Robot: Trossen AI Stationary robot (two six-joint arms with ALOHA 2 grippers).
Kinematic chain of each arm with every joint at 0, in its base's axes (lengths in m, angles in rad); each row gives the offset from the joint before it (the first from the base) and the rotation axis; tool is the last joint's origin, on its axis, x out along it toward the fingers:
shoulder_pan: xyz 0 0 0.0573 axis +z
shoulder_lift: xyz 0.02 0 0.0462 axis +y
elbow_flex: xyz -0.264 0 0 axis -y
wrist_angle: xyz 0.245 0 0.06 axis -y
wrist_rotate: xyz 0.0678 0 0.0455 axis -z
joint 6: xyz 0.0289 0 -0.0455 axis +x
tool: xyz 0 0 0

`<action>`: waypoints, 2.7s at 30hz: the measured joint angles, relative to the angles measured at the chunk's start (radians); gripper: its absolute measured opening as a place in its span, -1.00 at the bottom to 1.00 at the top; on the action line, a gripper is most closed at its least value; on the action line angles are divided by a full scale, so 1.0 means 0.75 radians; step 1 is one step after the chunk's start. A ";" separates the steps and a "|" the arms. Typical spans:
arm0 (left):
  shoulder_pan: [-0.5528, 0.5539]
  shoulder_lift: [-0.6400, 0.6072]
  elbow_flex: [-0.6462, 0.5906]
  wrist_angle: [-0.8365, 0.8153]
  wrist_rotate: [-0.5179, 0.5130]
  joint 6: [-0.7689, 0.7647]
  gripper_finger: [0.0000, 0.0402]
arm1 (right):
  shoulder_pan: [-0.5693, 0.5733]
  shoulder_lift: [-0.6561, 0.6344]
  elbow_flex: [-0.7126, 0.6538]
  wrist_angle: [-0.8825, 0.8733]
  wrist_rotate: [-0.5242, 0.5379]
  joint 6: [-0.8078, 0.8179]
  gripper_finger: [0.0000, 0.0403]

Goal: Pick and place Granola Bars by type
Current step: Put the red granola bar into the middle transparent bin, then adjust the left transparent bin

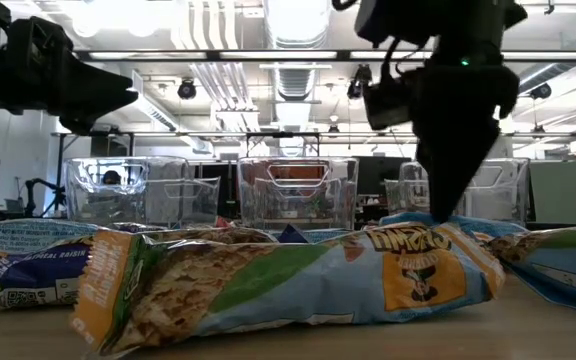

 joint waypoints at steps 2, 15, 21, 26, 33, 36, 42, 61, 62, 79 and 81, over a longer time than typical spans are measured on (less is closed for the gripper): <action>0.000 0.000 -0.001 0.023 -0.001 -0.134 -0.27 | -0.007 0.016 -0.038 0.023 -0.036 0.001 0.32; 0.000 0.012 -0.001 0.316 -0.051 -0.871 -0.27 | -0.051 0.041 0.047 0.110 -0.051 0.015 -0.69; 0.000 0.021 -0.001 0.396 -0.094 -0.913 -0.27 | -0.075 -0.064 0.245 0.077 -0.012 0.087 -0.88; 0.001 0.035 -0.001 0.447 -0.162 -1.019 -0.27 | -0.222 -0.121 0.406 0.111 0.146 0.202 -0.84; 0.001 0.215 0.082 0.273 -0.234 -1.131 -0.27 | -0.665 -0.084 0.425 0.287 -0.144 0.192 -0.78; 0.001 0.326 0.180 0.252 -0.251 -1.137 -0.27 | -0.787 -0.026 0.410 0.261 -0.266 0.119 -0.64; 0.001 0.554 0.485 -0.211 -0.270 -1.007 -0.27 | -0.849 0.018 0.412 0.281 -0.295 0.038 -0.17; -0.152 1.398 0.799 -0.701 0.311 -0.358 -0.27 | -0.584 -0.172 0.410 0.095 -0.007 -0.595 0.33; -0.168 1.440 0.799 -0.691 0.321 -0.342 -0.27 | -0.585 -0.179 0.410 0.076 0.002 -0.575 0.32; -0.632 1.743 1.030 -0.742 0.050 -0.364 -0.27 | -0.585 -0.212 0.409 -0.062 0.208 -0.609 0.29; -0.630 1.763 1.055 -0.806 0.027 -0.440 -0.27 | -0.585 -0.209 0.406 -0.046 0.208 -0.614 0.29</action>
